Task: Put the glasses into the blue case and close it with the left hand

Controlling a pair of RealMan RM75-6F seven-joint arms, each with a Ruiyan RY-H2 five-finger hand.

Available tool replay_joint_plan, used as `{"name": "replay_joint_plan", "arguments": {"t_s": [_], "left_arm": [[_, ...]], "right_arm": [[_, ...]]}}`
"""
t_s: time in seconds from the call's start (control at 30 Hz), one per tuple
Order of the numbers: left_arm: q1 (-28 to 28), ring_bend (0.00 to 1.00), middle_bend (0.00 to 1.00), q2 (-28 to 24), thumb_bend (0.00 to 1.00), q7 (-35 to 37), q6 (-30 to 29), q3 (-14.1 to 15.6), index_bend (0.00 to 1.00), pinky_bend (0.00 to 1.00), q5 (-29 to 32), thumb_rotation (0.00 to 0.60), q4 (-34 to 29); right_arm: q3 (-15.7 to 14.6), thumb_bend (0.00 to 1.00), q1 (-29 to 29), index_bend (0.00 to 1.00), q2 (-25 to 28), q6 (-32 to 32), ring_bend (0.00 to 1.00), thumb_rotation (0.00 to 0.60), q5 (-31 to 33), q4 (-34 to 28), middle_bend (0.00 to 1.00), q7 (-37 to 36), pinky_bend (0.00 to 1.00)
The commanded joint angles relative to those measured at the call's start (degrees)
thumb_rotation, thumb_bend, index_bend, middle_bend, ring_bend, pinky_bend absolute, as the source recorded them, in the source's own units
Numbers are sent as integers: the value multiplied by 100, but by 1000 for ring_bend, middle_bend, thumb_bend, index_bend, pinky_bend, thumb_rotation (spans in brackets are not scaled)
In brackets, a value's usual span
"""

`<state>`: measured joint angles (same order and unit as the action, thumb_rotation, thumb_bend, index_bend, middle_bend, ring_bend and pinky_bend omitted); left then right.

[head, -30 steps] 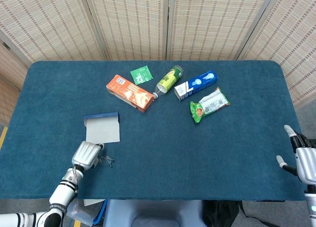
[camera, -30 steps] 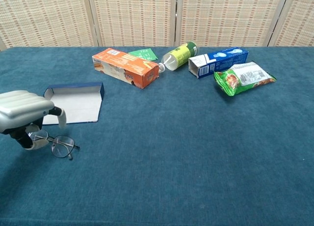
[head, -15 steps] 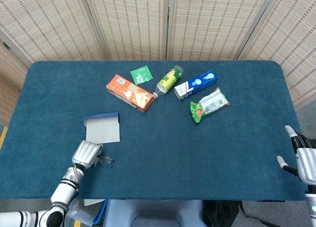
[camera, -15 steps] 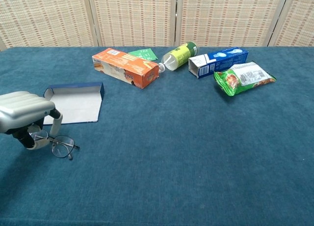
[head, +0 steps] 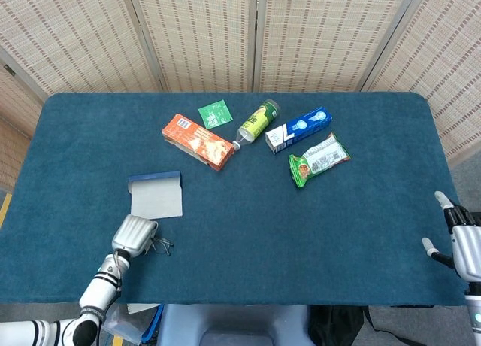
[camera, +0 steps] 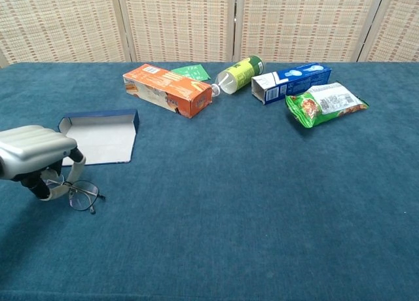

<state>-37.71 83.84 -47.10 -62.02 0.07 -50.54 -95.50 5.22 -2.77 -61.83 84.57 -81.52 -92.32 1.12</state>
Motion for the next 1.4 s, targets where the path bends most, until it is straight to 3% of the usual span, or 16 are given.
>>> {"name": "replay_joint_plan", "arguments": {"t_s": [0.03,0.6,1.03,1.4], "left_arm": [[-21,1000,1000,15,416,5,29,0,548,1000,27,600,42],[-10,1000,1000,-11,455,393,58,-47,649,1000,-123,600,119],[-358,1000,1000,-141,462,730,238,-685,648,1000,190,600,83],[-977,1000,1000,287,464,348,511,-1043,647,1000,1189,600,853]], "right_arm": [[-1,253,7,49,1,5,198,600,4,-2,169,-2,320],[8,252,26,48,-11,35,198,600,3,8,169,-16,320],[1,251,26,48,-37,52,198,600,-50,64,169,-80,320],[-17,251,84,49,-44,107,198,600,-48,112,169,-155,320]]}}
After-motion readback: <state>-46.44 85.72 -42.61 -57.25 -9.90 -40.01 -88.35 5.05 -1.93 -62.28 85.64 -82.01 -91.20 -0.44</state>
